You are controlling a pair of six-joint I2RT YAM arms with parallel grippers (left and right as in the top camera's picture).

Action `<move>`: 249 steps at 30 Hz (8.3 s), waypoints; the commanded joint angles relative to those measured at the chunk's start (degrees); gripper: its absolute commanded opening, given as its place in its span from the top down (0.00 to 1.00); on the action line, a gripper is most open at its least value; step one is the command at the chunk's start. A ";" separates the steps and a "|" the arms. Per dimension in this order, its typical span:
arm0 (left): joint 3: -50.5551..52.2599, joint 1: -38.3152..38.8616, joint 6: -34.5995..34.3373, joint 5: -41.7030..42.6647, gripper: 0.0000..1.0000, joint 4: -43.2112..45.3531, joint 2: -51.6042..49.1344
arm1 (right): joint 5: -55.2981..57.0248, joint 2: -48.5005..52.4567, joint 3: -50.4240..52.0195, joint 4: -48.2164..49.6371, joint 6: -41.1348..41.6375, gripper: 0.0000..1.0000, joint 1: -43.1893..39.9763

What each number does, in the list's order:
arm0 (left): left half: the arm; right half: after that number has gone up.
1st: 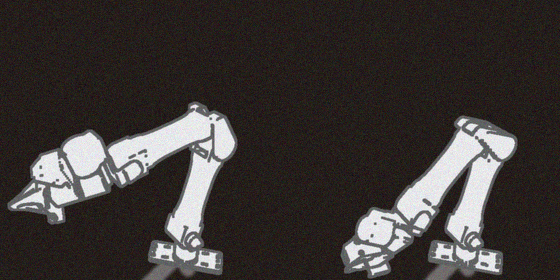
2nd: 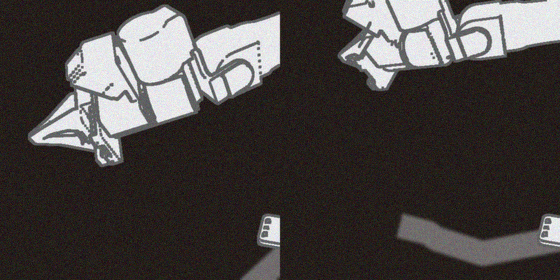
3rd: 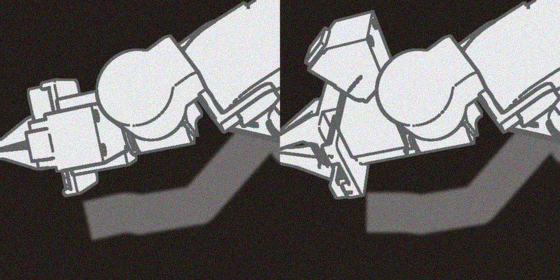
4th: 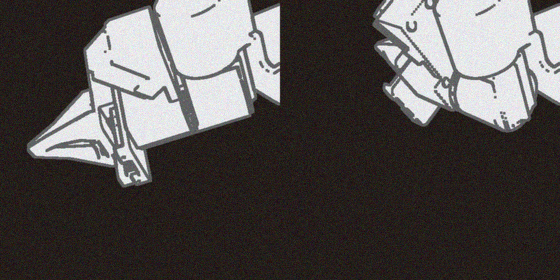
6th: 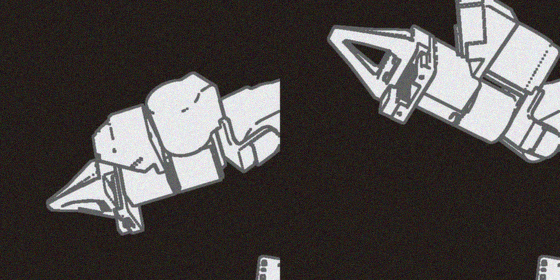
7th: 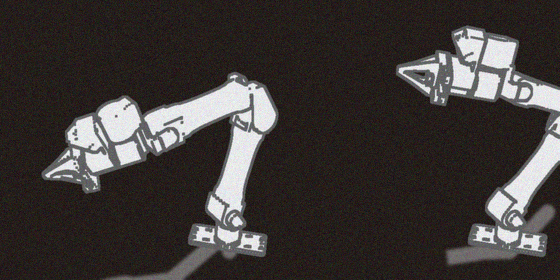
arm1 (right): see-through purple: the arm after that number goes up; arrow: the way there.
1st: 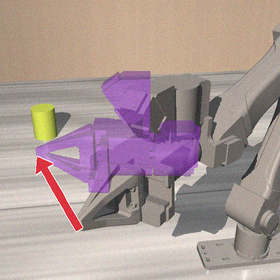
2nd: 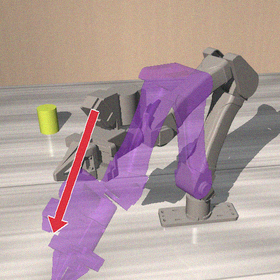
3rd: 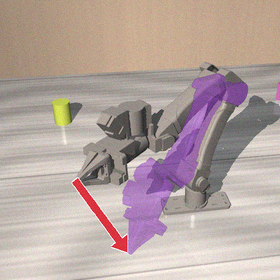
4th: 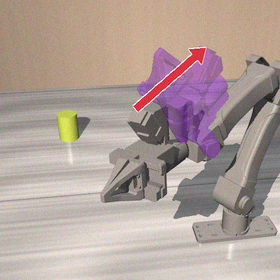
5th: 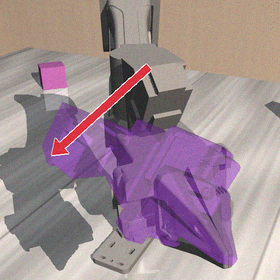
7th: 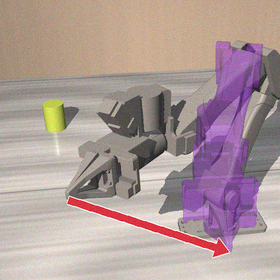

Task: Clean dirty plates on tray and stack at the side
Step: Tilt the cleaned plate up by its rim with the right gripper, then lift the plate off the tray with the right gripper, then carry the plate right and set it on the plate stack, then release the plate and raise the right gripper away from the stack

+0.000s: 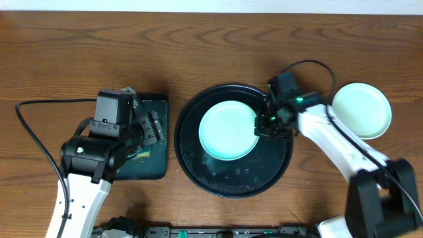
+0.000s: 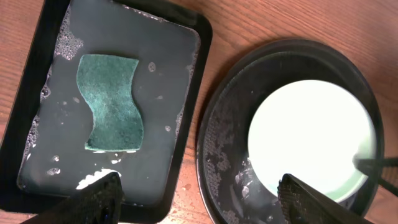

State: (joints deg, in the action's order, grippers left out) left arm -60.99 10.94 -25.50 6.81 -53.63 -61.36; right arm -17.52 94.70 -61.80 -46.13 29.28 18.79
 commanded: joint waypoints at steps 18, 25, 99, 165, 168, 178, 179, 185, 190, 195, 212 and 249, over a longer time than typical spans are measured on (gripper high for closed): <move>-0.15 0.13 -1.29 0.33 0.19 -0.35 -0.15 | -28.13 -6.78 -0.04 -1.92 -19.06 0.99 -11.34; -0.13 0.15 -1.42 0.35 0.19 -0.35 -0.15 | -9.14 -9.77 -0.07 3.52 -18.86 0.99 -11.13; -0.09 0.13 -1.16 -0.42 0.18 -0.31 -2.75 | 108.02 -19.76 -0.07 25.09 -88.80 0.99 44.33; -0.07 0.13 -1.18 -0.39 0.18 -0.55 -2.95 | 95.71 -16.52 -0.04 24.35 -61.40 0.99 29.62; -0.07 0.13 -1.18 -0.39 0.18 -0.55 -2.95 | 94.27 -16.52 -0.04 24.39 -56.87 0.99 29.62; -0.07 0.13 -1.16 -0.42 0.18 -0.50 -2.95 | 41.18 -15.54 -0.04 11.61 -14.62 0.99 18.29; -0.07 0.13 -1.16 -0.39 0.18 -0.50 -2.95 | 37.00 -15.41 -0.04 11.85 -12.11 0.99 15.89; -0.07 0.13 -1.16 -0.42 0.18 -0.50 -2.95 | 12.94 -15.19 -0.04 13.60 -5.29 0.99 -4.20; -0.07 0.13 -1.18 -0.42 0.18 -0.48 -3.02 | 0.44 -15.19 -0.04 13.57 -4.42 0.98 -21.46; -0.07 0.13 -1.18 -0.42 0.18 -0.28 -3.06 | -2.89 -15.17 -0.02 11.19 -3.13 0.98 -39.12; -0.07 0.13 -1.16 -0.39 0.18 0.74 -3.06 | 4.66 2.25 0.00 11.43 -4.63 0.99 -57.66; -0.09 0.13 -1.16 -1.07 0.18 0.33 -6.10 | 1.42 4.20 -1.05 16.37 -6.19 0.89 -59.82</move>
State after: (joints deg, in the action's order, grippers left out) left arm -60.99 10.98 -26.79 6.90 -52.97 -67.42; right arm -15.77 99.13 -61.56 -29.93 23.79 -41.39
